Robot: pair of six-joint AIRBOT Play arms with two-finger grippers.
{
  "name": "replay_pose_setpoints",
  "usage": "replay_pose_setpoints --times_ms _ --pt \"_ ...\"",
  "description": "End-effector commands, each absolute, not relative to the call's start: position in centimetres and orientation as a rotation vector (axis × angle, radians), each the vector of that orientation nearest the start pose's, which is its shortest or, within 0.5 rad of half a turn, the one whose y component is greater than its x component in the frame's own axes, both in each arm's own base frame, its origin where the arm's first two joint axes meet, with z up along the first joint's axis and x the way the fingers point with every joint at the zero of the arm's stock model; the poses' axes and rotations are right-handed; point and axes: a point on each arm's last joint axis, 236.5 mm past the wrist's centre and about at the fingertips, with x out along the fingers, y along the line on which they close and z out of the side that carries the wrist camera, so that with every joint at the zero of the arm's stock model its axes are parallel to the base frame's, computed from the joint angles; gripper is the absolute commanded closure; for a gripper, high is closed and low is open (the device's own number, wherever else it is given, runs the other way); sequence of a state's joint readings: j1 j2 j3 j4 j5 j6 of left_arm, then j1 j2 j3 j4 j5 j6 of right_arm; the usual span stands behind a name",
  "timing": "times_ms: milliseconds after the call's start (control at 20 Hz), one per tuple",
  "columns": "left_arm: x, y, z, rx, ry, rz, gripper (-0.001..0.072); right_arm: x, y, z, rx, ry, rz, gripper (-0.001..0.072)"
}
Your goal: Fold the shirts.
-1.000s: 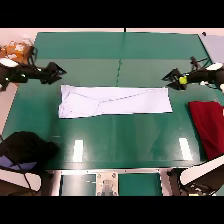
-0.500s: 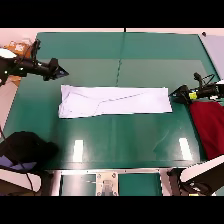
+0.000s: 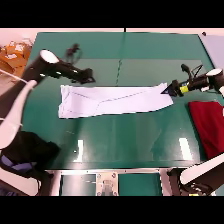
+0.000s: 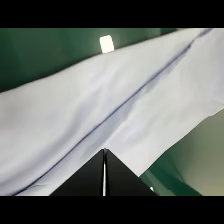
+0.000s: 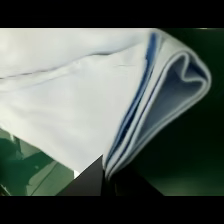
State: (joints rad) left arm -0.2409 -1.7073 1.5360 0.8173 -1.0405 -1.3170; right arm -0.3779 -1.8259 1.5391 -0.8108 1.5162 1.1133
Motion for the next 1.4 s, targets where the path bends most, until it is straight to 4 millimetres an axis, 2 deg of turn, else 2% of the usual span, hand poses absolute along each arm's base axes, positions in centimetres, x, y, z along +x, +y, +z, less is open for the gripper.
replay_pose_setpoints --times_ms 0,150,250,400,500,600,700,750,850,950,1100,1250,1350 --pt "43.7 -33.4 -2.1 -0.294 1.187 -0.738 0.0687 41.5 1.6 5.4 0.563 1.327 0.609 0.0693" --pt "40.7 -40.2 -5.6 -0.301 1.204 -0.796 0.0687 39.3 2.5 12.8 0.482 1.206 0.587 0.0693" --pt "39.4 -43.7 -7.1 -0.360 1.212 -0.814 0.0687 38.1 3.1 16.2 0.426 1.128 0.585 0.0692" --pt "38.3 -47.4 -8.3 -0.427 1.240 -0.852 0.0687 37.0 3.7 18.6 0.389 1.067 0.587 0.0692" --pt "38.4 -48.1 -8.0 -0.438 1.229 -0.861 0.0687 37.0 3.9 18.9 0.397 1.060 0.599 0.0692" --pt "38.6 -47.9 -6.6 -0.422 1.232 -0.897 0.0687 37.3 4.1 18.6 0.399 1.058 0.599 0.0692" --pt "38.9 -45.9 -4.5 -0.336 1.259 -0.968 0.0688 37.3 4.7 18.5 0.396 1.063 0.612 0.0692" --pt "39.3 -43.8 -3.4 -0.266 1.286 -0.988 0.0688 37.4 5.4 18.6 0.389 1.063 0.625 0.0692" --pt "41.1 -38.1 -0.6 -0.144 1.334 -0.947 0.0688 37.4 7.7 18.6 0.383 1.076 0.658 0.0692" --pt "43.9 -31.4 2.7 -0.050 1.326 -0.841 0.0687 37.8 11.3 18.3 0.376 1.072 0.698 0.0692" --pt "46.8 -23.4 7.8 -0.079 1.255 -0.724 0.0687 38.3 18.4 16.2 0.395 1.090 0.758 0.0692" --pt "48.2 -16.8 11.5 -0.137 1.182 -0.621 0.0687 38.8 27.9 12.6 0.390 1.092 0.828 0.0692" --pt "48.8 -13.6 13.0 -0.166 1.143 -0.566 0.0686 39.5 35.0 9.8 0.416 1.054 0.860 0.0691"
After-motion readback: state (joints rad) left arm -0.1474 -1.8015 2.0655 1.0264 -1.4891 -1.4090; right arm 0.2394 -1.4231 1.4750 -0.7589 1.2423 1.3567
